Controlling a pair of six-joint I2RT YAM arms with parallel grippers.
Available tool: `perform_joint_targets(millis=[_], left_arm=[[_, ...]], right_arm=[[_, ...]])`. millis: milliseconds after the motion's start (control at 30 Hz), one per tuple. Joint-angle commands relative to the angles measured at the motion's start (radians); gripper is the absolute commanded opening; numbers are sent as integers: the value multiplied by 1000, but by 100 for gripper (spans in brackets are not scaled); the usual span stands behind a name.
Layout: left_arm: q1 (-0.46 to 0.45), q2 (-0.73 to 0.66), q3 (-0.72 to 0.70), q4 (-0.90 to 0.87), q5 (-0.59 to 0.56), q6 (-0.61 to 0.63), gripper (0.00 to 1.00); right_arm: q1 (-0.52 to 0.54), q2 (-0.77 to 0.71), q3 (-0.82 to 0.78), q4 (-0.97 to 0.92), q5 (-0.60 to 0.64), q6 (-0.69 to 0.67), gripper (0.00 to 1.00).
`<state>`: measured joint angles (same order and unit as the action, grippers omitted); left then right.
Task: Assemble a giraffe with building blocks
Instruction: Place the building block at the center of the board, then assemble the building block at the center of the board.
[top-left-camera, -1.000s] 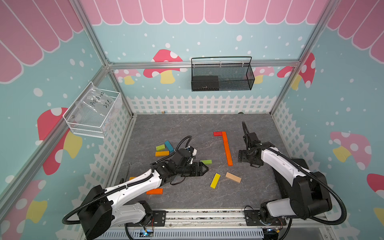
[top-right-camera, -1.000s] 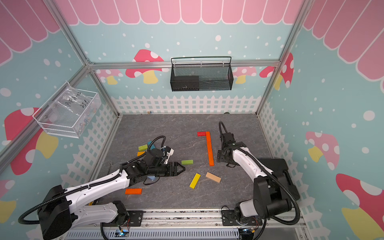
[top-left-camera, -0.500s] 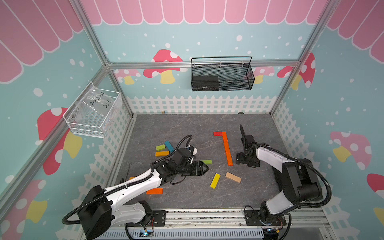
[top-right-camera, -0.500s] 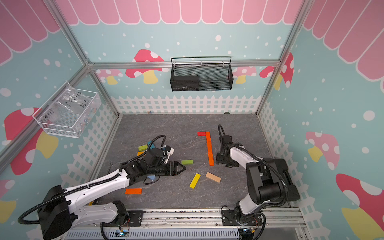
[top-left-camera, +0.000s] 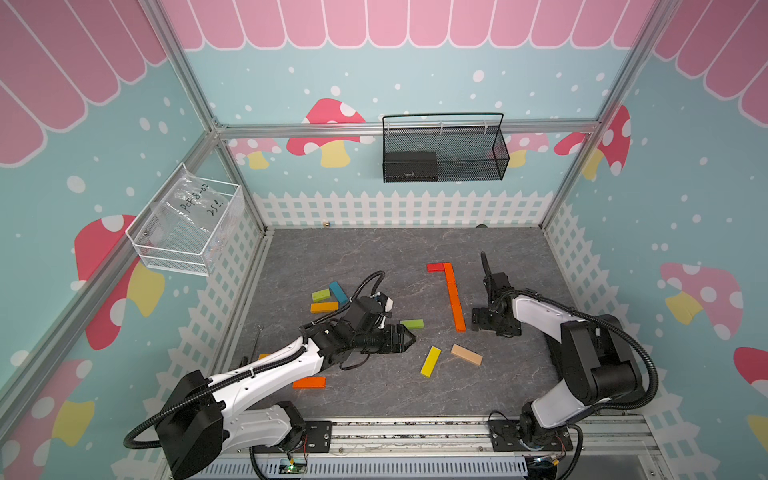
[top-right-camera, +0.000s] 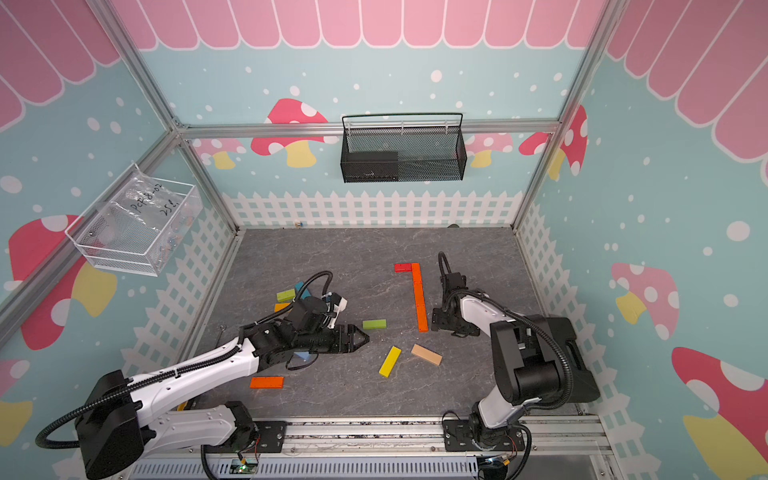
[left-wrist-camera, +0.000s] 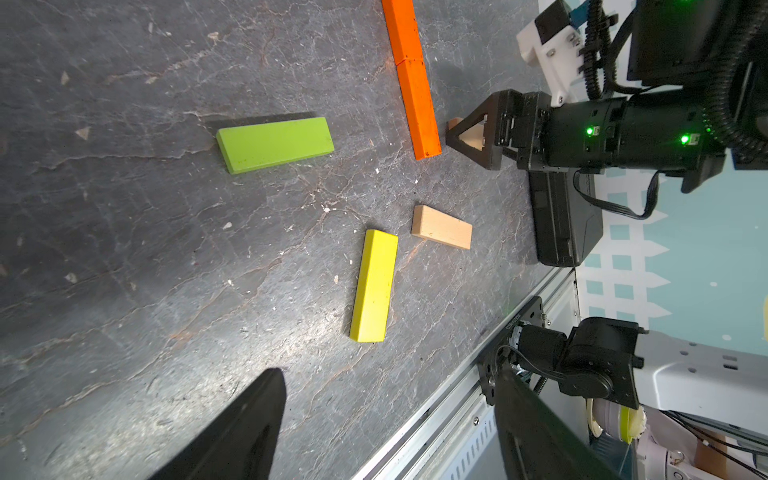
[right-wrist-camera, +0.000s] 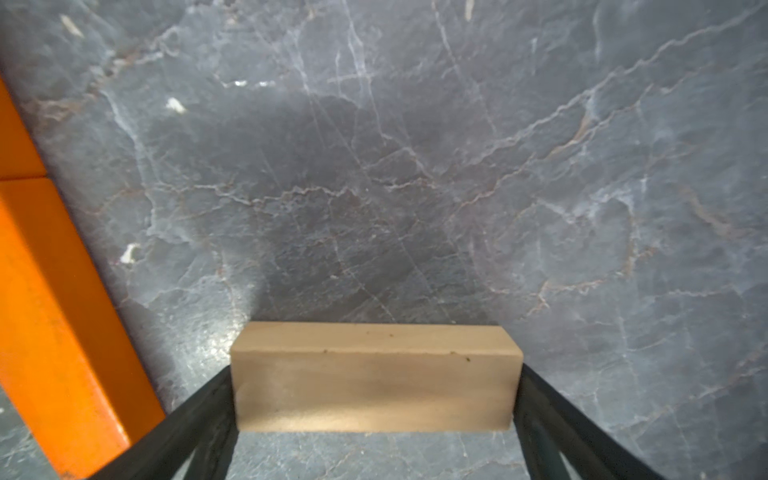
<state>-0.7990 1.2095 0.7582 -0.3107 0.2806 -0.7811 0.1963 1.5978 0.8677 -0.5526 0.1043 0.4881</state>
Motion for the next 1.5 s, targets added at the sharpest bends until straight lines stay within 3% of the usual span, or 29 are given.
perform_joint_targets(millis=[0,500,633,733,833,967,1133,1467], left_arm=[[3,-9,35,-8,-16,12,82],[4,-5,43,-8,-17,31,82],[4,38,108,-62,-10,91,82],[4,59,151,-92,-20,128,82],[7,74,172,-100,-23,140,82],[9,79,172,-99,-28,134,82],[12,52,159,-99,-30,129,82],[18,51,132,-62,8,103,82]], right_arm=[[-3,5,8,-32,9,-25,100],[-3,-156,209,-202,-37,66,100],[-3,-187,228,-227,-17,258,98],[-3,-166,267,-345,56,505,100],[-13,-129,283,-424,23,700,100],[-48,-116,237,-399,-57,856,100],[-117,-106,179,-340,-118,971,100],[-170,7,97,-164,-240,1041,96]])
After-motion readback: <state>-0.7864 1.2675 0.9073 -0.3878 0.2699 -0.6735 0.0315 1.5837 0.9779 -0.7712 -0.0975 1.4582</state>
